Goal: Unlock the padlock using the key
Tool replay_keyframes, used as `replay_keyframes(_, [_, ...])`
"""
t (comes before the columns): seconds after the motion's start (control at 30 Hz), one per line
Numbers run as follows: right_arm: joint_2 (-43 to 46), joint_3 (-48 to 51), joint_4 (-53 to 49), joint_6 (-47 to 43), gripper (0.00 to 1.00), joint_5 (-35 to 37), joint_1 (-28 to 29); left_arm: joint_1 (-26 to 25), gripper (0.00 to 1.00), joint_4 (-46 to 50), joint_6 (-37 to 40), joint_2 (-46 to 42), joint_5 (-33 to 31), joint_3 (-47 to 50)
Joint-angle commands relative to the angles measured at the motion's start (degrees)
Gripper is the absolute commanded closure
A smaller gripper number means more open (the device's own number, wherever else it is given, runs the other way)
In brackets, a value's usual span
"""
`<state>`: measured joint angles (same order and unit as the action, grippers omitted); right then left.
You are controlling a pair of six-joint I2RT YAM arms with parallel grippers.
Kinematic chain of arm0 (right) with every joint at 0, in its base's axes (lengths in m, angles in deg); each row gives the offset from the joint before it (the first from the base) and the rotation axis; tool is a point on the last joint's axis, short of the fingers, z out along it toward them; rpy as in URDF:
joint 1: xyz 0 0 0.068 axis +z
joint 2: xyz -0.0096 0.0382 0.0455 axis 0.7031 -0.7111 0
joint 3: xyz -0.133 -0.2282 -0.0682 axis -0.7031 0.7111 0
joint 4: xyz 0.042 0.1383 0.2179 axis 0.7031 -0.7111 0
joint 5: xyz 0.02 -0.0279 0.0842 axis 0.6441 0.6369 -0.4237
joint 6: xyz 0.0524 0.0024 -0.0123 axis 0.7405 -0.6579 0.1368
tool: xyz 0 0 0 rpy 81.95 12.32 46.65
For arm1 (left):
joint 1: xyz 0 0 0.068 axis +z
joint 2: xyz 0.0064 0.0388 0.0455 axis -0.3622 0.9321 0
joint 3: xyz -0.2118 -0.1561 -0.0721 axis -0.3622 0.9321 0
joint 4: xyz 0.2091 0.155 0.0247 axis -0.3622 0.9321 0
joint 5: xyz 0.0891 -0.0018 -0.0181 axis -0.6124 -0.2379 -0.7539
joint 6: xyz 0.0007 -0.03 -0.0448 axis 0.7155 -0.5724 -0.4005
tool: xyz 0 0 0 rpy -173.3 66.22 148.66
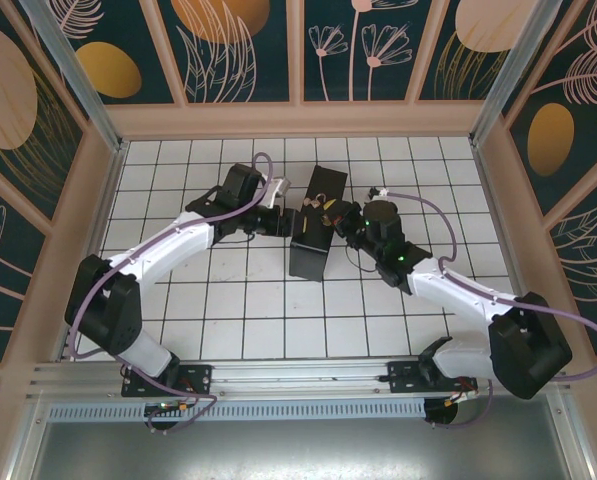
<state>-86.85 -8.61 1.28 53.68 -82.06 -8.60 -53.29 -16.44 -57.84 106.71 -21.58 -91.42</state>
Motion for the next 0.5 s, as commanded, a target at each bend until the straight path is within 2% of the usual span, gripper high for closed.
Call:
replay_keyframes(0.0, [0.2,-0.7,-2.8,-3.4,0.96,-1.3,-0.9,0.0,0.44,-0.8,1.5,1.1,-1.3,-0.7])
replay_keyframes(0.1, [-2.0,-3.1,-5.5,-5.7,0.95,-2.4,-1.0,-0.4,0.47,-1.3,1.3,1.8,-1.1,-0.6])
replay_keyframes(0.27, [-3.7,-5.1,-5.7,-6.6,0.98,1.0,-0.4,-0.8,0.50,-1.6,1.5,1.9,-0.7,0.6])
replay_keyframes(0.33, [-4.2,-5.2,-2.8,-8.1,0.98,3.8,1.3,-0.9,0.52,-1.6,1.7,1.9,-0.2,1.0])
replay_keyframes(0.47, [-8.4,-11.6,-6.0,-13.7,0.98,5.9,4.6,-1.0,0.55,-2.0,1.6,1.7,0.6,1.8])
